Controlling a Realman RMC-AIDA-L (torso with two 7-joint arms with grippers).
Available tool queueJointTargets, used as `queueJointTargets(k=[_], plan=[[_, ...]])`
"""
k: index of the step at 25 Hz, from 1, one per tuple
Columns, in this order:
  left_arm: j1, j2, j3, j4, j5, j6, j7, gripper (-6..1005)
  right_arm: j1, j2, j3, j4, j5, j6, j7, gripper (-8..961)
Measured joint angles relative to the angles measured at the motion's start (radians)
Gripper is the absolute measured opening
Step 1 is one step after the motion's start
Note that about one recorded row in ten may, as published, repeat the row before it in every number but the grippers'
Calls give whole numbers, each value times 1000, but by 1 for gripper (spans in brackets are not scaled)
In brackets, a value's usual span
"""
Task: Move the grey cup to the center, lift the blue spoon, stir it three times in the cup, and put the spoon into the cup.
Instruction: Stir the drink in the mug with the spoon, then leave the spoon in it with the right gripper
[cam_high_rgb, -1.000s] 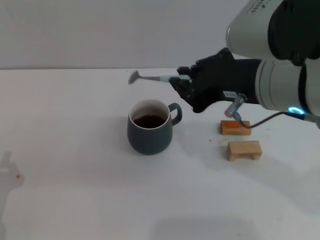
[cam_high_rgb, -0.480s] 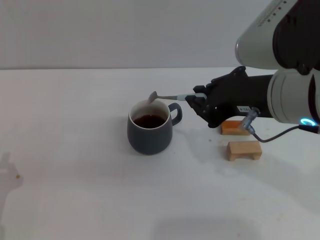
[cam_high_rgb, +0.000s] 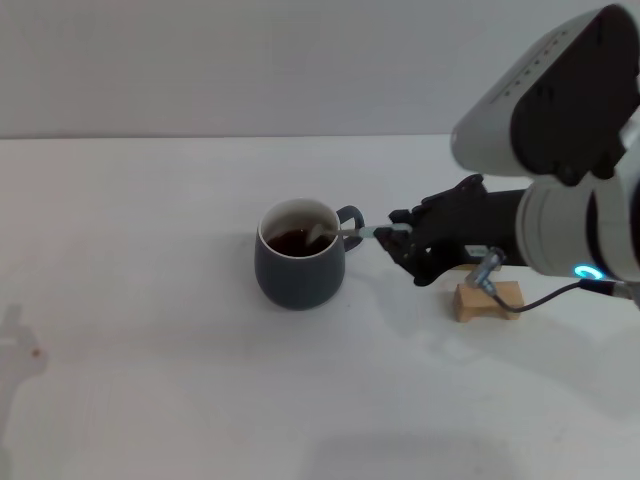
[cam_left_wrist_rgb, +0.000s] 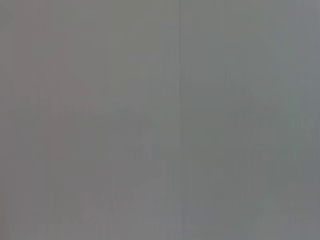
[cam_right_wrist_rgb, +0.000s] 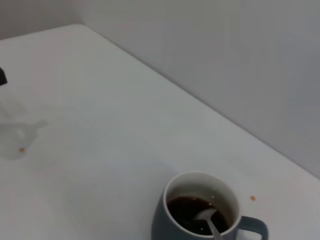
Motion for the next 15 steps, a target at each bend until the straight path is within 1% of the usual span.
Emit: queueJointTargets(k=[5,8,15], plan=[[2,0,0,0,0,2,0,-2,26,1,-18,-46,-2,-25,-2,157],[3,0,0,0,0,3,0,-2,58,2,-24,-93,3,-38,-2,157],[6,0,0,0,0,4,0,-2,103,4,-43,-165,4,-66,-2,157]])
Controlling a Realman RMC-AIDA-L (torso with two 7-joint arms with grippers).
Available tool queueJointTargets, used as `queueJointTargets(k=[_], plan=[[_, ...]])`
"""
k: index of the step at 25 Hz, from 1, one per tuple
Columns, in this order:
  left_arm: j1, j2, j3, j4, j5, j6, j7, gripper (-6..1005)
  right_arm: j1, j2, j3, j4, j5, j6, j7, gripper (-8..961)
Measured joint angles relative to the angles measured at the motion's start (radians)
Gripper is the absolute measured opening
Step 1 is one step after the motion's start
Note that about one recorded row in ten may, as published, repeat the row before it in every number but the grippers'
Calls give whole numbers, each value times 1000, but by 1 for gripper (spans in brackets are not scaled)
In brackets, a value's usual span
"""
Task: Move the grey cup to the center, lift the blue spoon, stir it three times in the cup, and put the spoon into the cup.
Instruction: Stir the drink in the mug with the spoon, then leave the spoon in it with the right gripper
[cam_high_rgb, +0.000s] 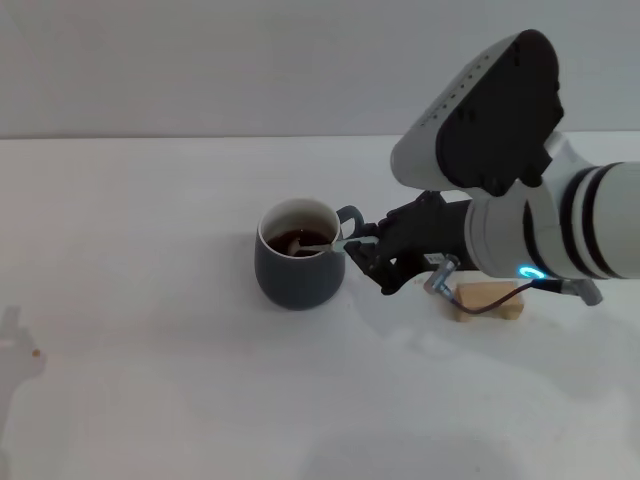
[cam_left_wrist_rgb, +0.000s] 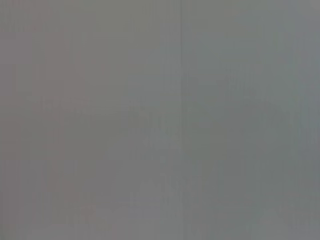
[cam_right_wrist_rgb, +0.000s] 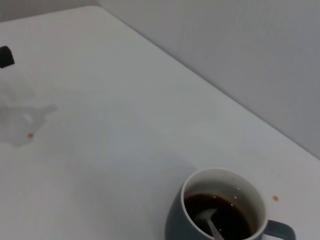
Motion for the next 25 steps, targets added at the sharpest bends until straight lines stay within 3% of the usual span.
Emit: queueJointTargets(k=[25], plan=[[7,2,4,-3,0,3,-1,-2,139,1,-14,-229,15,-130,8,158]])
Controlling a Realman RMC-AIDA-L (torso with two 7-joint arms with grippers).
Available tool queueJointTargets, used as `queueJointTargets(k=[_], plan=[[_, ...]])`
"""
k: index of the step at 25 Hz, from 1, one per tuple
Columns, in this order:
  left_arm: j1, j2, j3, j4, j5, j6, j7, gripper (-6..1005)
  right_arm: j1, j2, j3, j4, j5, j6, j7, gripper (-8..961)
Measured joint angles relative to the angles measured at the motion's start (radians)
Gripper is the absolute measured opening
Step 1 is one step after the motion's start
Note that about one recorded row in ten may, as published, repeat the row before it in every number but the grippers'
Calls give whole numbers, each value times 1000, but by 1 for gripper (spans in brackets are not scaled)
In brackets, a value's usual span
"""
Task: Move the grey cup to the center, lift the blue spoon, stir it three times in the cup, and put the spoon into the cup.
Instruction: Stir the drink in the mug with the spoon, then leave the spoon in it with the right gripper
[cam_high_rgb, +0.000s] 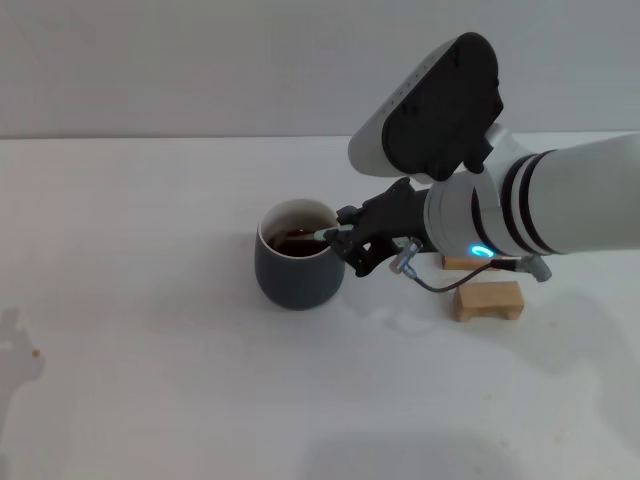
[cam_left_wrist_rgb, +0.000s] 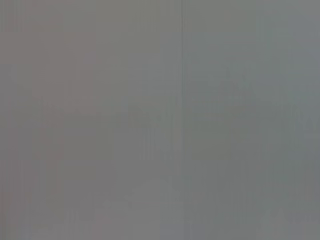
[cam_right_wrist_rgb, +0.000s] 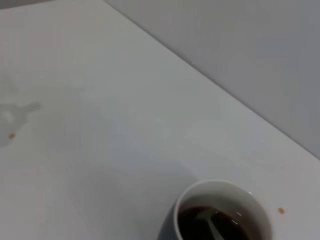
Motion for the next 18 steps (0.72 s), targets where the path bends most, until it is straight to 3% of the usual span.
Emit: queueJointTargets(k=[10,18], plan=[[0,-2,4,1,0,-2,-1,-2,-15,-3,40,-3,-7,4,0,158],[0,-2,4,3,0,-3,-1,-2,-40,1,-2,58,-2,40,2,158]])
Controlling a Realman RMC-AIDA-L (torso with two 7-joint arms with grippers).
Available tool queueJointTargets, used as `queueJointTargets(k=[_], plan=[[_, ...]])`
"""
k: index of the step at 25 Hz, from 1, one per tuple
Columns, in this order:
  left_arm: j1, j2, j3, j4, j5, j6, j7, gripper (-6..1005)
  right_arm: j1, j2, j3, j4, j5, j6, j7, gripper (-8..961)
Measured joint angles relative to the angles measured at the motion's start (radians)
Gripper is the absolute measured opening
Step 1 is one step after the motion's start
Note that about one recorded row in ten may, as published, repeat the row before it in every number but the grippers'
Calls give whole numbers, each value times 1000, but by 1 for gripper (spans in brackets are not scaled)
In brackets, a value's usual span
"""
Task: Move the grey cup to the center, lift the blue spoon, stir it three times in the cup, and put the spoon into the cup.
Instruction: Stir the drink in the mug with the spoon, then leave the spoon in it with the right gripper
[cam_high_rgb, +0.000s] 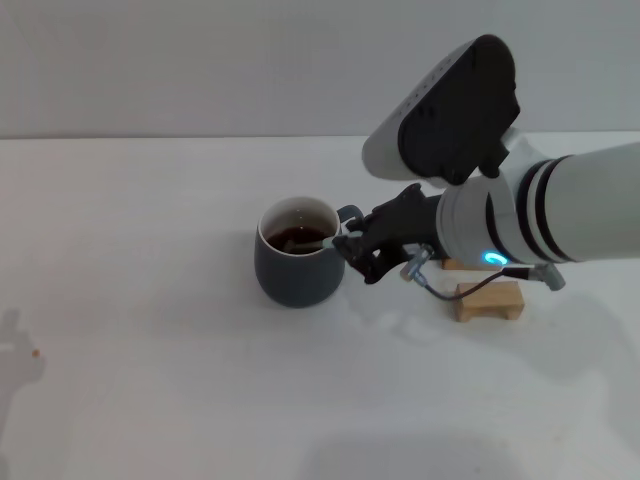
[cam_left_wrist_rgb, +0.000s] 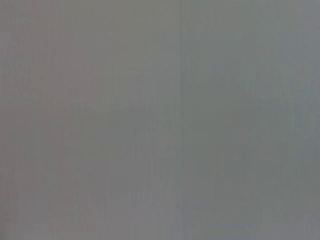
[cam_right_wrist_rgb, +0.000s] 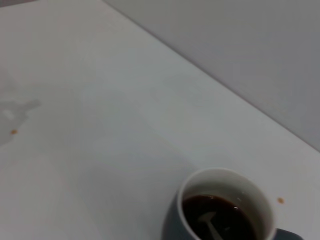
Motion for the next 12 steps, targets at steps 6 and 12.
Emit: queueJointTargets(k=[6,12], plan=[[2,0,0,0,1,2,0,-2,-1,0,-33,22,1,4,11,157],[1,0,0,-2,3,2,0,-2,24,1,-36,-5,1,-33,12,156]])
